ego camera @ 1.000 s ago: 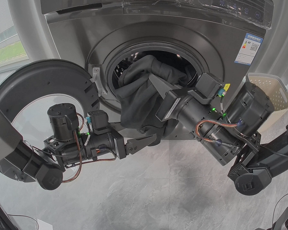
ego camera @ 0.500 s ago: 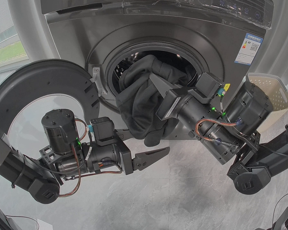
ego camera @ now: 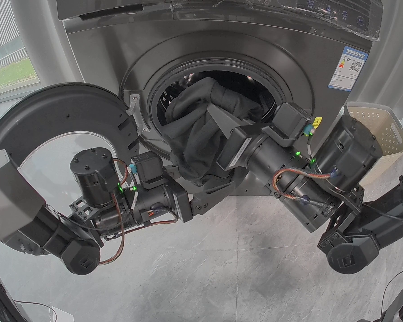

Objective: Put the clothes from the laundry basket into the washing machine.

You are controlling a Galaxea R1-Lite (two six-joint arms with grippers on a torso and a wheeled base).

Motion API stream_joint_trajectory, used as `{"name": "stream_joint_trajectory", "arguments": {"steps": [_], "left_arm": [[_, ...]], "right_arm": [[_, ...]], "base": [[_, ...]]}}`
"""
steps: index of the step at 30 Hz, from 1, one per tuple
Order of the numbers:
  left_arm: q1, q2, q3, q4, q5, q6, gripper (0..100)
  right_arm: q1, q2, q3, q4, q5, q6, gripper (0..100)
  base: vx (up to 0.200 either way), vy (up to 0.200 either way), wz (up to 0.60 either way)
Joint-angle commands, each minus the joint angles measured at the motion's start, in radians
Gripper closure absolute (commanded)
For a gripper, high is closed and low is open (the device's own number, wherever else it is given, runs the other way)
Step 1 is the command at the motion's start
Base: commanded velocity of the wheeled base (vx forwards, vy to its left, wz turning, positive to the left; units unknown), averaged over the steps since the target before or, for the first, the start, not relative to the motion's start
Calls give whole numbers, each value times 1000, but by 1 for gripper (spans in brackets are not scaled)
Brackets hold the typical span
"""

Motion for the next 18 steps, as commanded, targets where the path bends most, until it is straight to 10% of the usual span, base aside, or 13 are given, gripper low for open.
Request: {"name": "stream_joint_trajectory", "arguments": {"steps": [1, 15, 16, 18], "left_arm": [[2, 36, -32, 4, 1, -2, 0], [5, 60, -59, -21, 58, -2, 0], [5, 60, -61, -21, 59, -2, 100], [5, 66, -68, -32, 71, -2, 100]], "right_arm": [[1, -4, 1, 0, 0, 0, 100], [1, -4, 6, 0, 0, 0, 100], [2, -4, 6, 0, 0, 0, 100], [2, -4, 6, 0, 0, 0, 100]], "base": [[0, 0, 0], [0, 0, 0], [0, 0, 0], [0, 0, 0]]}}
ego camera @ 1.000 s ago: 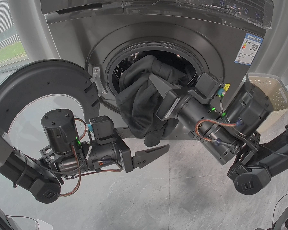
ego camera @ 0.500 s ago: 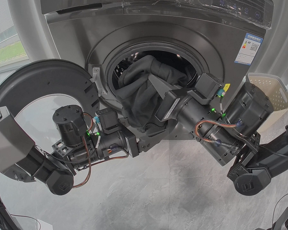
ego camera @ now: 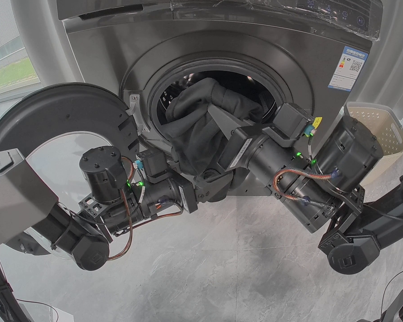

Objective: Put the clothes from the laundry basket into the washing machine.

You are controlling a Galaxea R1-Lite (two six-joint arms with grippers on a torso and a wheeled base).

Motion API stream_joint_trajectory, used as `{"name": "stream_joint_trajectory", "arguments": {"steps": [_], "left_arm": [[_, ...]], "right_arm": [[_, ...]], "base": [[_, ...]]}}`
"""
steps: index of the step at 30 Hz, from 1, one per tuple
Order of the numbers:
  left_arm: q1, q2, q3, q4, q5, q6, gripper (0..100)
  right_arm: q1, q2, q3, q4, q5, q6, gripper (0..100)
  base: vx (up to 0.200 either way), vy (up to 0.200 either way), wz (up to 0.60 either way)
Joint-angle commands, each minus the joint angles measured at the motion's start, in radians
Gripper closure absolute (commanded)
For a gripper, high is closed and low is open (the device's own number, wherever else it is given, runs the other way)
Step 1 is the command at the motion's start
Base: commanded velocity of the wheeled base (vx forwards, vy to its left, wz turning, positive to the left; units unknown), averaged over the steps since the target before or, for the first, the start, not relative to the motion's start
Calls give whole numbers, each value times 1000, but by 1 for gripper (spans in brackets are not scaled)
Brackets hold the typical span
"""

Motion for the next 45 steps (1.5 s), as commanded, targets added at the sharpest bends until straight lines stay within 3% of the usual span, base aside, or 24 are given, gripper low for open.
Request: {"name": "stream_joint_trajectory", "arguments": {"steps": [1, 14, 21, 30, 31, 37, 45], "left_arm": [[-1, 10, -11, -9, 11, 0, 100], [-31, -56, 10, -27, 26, -3, 100], [-151, -286, 189, -15, 26, -8, 100], [-166, -373, 308, -29, 12, -5, 100], [-162, -372, 318, -31, 11, -2, 100], [-146, -362, 334, -55, 18, -5, 100], [-64, -344, 308, -101, 23, -8, 100]], "right_arm": [[1, -1, 0, 0, 0, 0, 100], [-11, 4, 31, -2, 1, 1, 100], [-20, 25, 111, -42, 10, 1, 100], [-4, 65, 147, -120, 15, 1, 100], [3, 63, 149, -122, 15, 7, 0], [-17, 11, 160, -109, 3, 41, 0], [-76, -65, 273, -106, 1, 58, 0]], "base": [[0, 0, 0], [0, 0, 0], [0, 0, 0], [0, 0, 0], [0, 0, 0], [0, 0, 0], [0, 0, 0]]}}
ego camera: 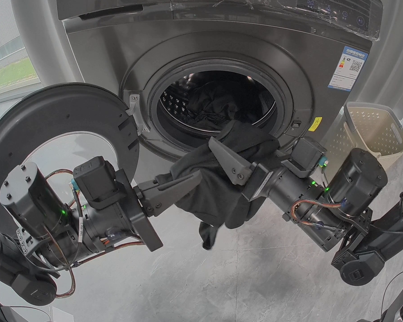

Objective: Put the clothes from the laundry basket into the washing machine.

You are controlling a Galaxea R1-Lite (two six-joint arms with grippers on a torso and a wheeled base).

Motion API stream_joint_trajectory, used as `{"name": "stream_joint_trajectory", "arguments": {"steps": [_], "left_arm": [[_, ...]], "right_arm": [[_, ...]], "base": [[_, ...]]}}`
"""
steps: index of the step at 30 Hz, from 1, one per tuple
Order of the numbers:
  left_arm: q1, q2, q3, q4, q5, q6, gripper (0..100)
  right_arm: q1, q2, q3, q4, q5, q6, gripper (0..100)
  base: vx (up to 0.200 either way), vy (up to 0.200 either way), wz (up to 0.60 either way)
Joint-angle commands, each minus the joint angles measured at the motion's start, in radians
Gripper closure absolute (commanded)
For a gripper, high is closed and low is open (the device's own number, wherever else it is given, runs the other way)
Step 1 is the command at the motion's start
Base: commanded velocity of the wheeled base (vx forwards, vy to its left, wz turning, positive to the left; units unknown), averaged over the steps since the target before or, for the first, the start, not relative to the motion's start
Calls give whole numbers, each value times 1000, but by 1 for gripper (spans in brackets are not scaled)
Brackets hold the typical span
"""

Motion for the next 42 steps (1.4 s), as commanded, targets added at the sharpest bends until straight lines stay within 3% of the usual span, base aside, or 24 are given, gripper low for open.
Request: {"name": "stream_joint_trajectory", "arguments": {"steps": [1, 13, 17, 21, 27, 36, 42], "left_arm": [[44, 11, -15, -6, 0, -1, 100], [60, 25, -48, -8, 8, -16, 100], [57, 25, -72, -8, 56, -16, 100], [54, 25, -88, -8, 65, -16, 100], [54, 28, -101, -8, 83, -16, 100], [57, 75, -183, -40, 183, -15, 100], [59, 81, -198, -56, 197, -15, 100]], "right_arm": [[-35, -49, 63, -4, -1, 2, 0], [-32, -52, 183, 1, 10, 0, 0], [-25, -34, 260, 1, 16, -4, 0], [-11, 17, 306, -14, 30, -12, 0], [8, 57, 272, -21, 30, -15, 0], [74, 133, 230, -44, 30, -35, 0], [81, 190, 214, -64, 37, -37, 0]], "base": [[0, 0, 0], [0, 0, 0], [0, 0, 0], [0, 0, 0], [0, 0, 0], [0, 0, 0], [0, 0, 0]]}}
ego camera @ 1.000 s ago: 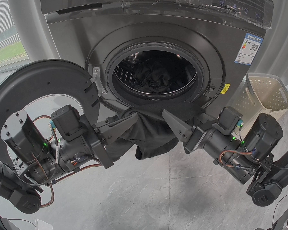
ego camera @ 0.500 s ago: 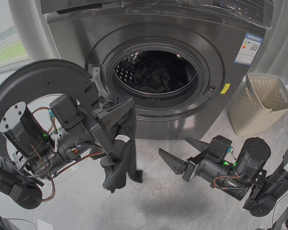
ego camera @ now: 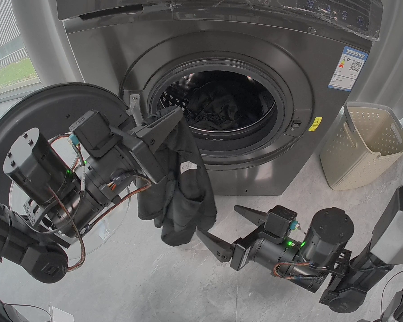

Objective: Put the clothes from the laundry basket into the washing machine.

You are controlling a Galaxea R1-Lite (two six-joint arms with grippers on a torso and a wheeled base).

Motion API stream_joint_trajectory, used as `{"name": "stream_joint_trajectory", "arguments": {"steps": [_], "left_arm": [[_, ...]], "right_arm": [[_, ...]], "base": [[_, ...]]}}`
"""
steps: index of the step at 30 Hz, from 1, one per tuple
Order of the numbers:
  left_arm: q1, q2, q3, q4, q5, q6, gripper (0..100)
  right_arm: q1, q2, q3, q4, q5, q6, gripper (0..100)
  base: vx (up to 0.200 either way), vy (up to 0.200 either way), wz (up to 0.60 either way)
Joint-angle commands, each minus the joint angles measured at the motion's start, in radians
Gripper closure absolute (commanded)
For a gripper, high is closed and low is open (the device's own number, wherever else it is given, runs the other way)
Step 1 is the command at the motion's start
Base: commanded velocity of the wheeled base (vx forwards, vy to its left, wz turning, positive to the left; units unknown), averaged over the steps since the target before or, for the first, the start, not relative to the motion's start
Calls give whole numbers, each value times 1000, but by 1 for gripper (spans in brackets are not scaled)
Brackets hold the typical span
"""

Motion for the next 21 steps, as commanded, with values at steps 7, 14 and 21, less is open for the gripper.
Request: {"name": "stream_joint_trajectory", "arguments": {"steps": [7, 14, 21], "left_arm": [[3, 10, -29, -4, 9, 0, 100], [1, 10, -43, -4, 9, -2, 100], [1, 12, -41, -4, 9, -2, 100]], "right_arm": [[-11, 117, -56, -13, 17, -1, 0], [-46, 195, -122, -13, 32, -20, 0], [-31, 233, -191, -11, 46, -21, 0]], "base": [[0, 0, 0], [0, 0, 0], [0, 0, 0]]}}
